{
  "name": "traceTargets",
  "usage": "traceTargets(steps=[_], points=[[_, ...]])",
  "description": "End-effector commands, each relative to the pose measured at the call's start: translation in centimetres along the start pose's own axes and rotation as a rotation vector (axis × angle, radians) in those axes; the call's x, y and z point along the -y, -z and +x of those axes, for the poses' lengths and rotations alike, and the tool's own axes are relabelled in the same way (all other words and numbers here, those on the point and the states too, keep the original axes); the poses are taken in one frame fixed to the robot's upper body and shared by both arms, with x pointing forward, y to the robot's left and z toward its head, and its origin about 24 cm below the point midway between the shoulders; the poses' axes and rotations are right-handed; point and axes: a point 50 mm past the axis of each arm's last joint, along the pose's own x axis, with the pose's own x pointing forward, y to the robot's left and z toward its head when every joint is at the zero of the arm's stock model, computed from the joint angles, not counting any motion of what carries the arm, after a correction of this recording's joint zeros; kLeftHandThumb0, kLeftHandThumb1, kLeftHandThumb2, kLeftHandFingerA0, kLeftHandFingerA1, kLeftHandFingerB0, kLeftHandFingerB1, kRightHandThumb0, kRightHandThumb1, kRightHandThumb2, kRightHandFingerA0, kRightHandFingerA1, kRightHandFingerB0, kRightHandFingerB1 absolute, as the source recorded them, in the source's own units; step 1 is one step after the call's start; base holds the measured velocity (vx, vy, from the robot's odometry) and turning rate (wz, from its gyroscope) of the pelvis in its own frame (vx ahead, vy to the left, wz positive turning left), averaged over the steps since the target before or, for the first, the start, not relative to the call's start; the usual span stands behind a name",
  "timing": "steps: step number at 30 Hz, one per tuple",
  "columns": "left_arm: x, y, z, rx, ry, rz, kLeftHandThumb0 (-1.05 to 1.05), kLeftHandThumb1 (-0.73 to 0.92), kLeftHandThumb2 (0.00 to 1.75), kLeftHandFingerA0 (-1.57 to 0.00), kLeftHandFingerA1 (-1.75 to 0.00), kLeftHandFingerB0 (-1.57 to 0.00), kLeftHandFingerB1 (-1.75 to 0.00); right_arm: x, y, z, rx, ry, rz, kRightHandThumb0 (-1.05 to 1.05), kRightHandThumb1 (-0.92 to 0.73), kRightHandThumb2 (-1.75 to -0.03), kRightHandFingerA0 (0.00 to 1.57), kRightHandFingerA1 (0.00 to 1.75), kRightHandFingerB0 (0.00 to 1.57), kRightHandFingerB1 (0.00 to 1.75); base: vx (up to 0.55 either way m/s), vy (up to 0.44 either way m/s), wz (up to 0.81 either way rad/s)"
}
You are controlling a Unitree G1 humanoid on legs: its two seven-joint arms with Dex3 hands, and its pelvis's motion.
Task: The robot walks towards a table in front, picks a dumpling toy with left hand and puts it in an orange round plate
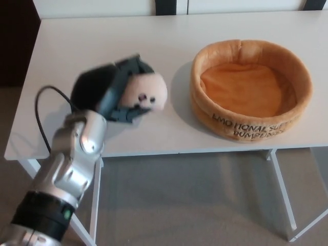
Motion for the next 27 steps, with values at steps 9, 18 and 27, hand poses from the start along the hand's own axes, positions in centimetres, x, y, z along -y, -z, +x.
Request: traceTargets(steps=[9,18,27], points=[[-4.8,-6.1,3.0,0.161,-0.139,-0.046,-0.16,0.73,0.61,-1.07,-1.26,-0.92,-0.74,0.5,0.4,-0.1,-0.019,0.007,-0.002,-0.52,-0.57,-0.89,0.64,0.61,0.36,0.49,0.00,0.000,0.00],[-3.6,-11.3,3.6,0.300,-0.096,-0.016,-0.14,0.71,0.62,-0.84,-1.67,-0.76,-1.24,0.4,0.2,0.0,-0.014,0.002,-0.006,-0.45,-0.70,-0.62,0.69,0.45,0.43,0.34,0.00,0.000,0.00],[-0.1,-14.8,3.9,0.396,0.032,0.071,-0.16,0.74,0.62,-0.87,-1.58,-0.86,-0.75,0.5,0.1,0.1,-0.013,-0.002,0.002,-0.45,-0.70,-0.62,0.67,0.44,0.43,0.34,0.00,0.000,0.00]])
